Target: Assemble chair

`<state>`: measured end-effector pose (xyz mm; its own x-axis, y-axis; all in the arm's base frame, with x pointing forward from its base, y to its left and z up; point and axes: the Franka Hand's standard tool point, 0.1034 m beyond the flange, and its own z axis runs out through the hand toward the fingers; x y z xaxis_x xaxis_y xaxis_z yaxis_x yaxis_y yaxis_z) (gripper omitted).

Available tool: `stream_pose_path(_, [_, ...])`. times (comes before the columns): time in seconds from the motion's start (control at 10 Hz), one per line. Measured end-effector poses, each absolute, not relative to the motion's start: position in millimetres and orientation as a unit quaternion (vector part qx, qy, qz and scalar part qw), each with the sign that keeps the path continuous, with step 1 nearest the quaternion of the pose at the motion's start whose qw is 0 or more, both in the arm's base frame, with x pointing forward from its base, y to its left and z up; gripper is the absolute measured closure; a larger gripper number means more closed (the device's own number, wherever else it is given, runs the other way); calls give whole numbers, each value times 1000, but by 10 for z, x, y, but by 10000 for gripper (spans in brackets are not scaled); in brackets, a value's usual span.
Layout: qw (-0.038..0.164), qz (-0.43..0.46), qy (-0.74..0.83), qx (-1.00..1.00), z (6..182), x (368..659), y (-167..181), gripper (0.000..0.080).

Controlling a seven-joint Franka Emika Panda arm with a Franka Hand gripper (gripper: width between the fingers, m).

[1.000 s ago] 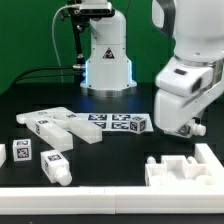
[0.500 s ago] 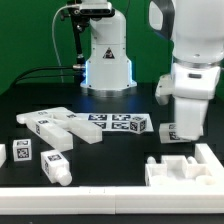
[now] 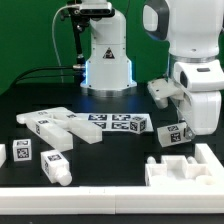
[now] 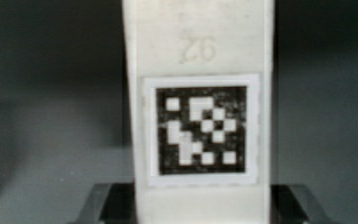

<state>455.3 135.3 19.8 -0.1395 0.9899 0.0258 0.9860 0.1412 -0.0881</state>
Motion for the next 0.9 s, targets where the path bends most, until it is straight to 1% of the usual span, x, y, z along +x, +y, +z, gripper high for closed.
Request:
stream_pose_path(0.1, [29,22,-794,-607,198,4545,1354,515])
stream_pose_path(0.2, [15,11,-837,-547,185,4444,1407,515])
stream_pose_path(0.3, [10,3,-860,-511,165,4367,1387,515])
stream_pose_path(0.4, [10,5,-871,-491,163,4390,1300,515])
stream_pose_path(0.8, [-1,13,-916,-401,149,4386,1245,515])
stream_pose_path(0.9, [-9,6,-947,-320,139,4255,1321,515])
